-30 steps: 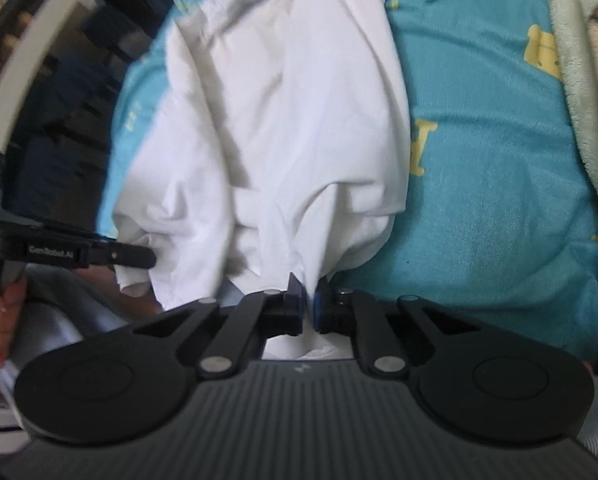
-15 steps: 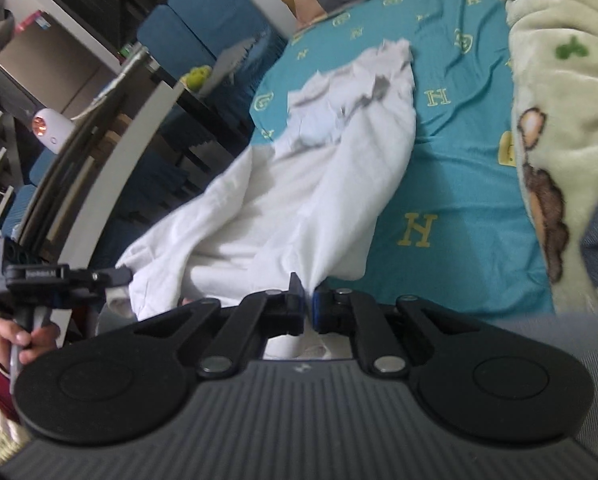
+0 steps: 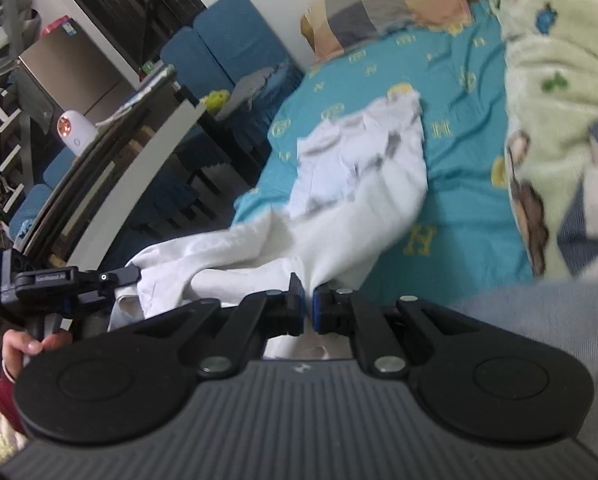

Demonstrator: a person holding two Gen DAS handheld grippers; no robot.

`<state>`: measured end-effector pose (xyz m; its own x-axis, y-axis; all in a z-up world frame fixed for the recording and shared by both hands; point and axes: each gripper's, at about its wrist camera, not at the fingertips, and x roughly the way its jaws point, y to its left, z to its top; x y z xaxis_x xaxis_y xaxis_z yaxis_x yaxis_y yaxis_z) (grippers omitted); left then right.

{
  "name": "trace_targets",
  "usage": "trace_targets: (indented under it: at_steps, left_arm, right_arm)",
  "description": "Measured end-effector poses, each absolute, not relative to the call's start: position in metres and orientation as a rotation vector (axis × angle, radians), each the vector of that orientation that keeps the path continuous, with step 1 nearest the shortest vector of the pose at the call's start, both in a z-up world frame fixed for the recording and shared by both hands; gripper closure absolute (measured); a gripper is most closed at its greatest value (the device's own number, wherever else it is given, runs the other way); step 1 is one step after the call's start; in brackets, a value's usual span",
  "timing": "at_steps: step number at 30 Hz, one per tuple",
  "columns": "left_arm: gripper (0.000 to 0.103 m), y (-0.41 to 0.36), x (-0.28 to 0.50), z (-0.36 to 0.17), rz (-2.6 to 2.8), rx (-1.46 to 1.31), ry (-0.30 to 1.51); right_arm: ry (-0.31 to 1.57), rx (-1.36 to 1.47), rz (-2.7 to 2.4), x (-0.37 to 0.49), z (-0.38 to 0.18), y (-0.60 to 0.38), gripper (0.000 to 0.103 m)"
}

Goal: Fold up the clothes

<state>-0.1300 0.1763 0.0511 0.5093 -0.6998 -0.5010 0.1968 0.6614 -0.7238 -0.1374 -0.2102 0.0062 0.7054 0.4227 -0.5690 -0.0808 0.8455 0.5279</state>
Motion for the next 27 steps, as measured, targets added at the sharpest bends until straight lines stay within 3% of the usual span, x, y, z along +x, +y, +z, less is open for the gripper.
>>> trace_targets:
  at_steps: [10,18,27]
  left_arm:
    - [0.095,0.14,-0.003,0.036,-0.483,-0.608,0.794]
    - [0.094,0.114,0.109,-0.024,-0.367,-0.583,0.828]
    - [0.094,0.1,0.176,-0.09,-0.265,-0.516,0.888]
  right_arm:
    - [0.67,0.44,0.203,-0.014,0.003,-0.23,0.095]
    - [0.72,0.468,0.145,0.089,-0.063,-0.247,0.095]
    - [0.731,0.553,0.13,0.158,-0.136,-0.254,0.094]
